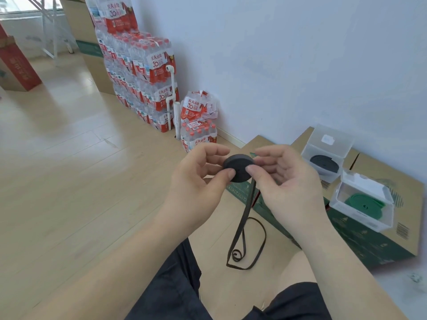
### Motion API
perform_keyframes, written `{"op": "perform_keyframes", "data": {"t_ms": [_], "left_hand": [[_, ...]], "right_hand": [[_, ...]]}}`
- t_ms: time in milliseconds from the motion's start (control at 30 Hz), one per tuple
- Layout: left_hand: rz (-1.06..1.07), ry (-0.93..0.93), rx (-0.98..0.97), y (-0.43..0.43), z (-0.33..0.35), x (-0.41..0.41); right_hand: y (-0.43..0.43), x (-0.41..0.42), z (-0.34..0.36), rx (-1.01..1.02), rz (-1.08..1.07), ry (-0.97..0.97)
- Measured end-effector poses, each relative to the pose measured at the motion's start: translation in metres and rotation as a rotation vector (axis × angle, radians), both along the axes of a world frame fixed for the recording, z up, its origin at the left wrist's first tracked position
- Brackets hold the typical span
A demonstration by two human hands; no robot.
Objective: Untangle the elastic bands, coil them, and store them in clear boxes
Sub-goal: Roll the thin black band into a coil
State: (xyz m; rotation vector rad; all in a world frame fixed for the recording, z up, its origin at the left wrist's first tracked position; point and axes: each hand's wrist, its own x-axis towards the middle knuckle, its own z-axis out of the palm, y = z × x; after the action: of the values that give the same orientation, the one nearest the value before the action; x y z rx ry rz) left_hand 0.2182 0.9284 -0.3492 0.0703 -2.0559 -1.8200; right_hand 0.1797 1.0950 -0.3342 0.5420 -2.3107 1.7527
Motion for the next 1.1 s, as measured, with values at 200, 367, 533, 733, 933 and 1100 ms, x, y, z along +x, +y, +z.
{"op": "perform_keyframes", "data": {"t_ms": [200,367,533,733,933,1100], "left_hand": [[-0.082,-0.01,0.27,0.006,0.002,0.003],[-0.118,-0.088,0.19,-0.005,-0.003,0.001],[-0.117,-0.103,-0.062,-0.005,0.003,-0.001],[-0.072,-0.035,-0.045,-0.002,0.006,0.0],[-0.073,0.01,0.176,0.002,0.004,0.0],[-0.032,0.012,-0.078,0.004,-0.001,0.0]], "right_hand": [[-0.005,0.01,-0.009,-0.096,0.047,-0.023],[0.005,0.001,-0.005,0.006,0.1,0.021],[0.009,-0.005,0.003,0.239,0.135,0.159],[0.008,-0.001,0.008,0.109,0.082,0.029],[0.002,0.006,0.0,-0.098,0.055,-0.071],[0.004,0.003,-0.007,0.107,0.035,0.127]]}}
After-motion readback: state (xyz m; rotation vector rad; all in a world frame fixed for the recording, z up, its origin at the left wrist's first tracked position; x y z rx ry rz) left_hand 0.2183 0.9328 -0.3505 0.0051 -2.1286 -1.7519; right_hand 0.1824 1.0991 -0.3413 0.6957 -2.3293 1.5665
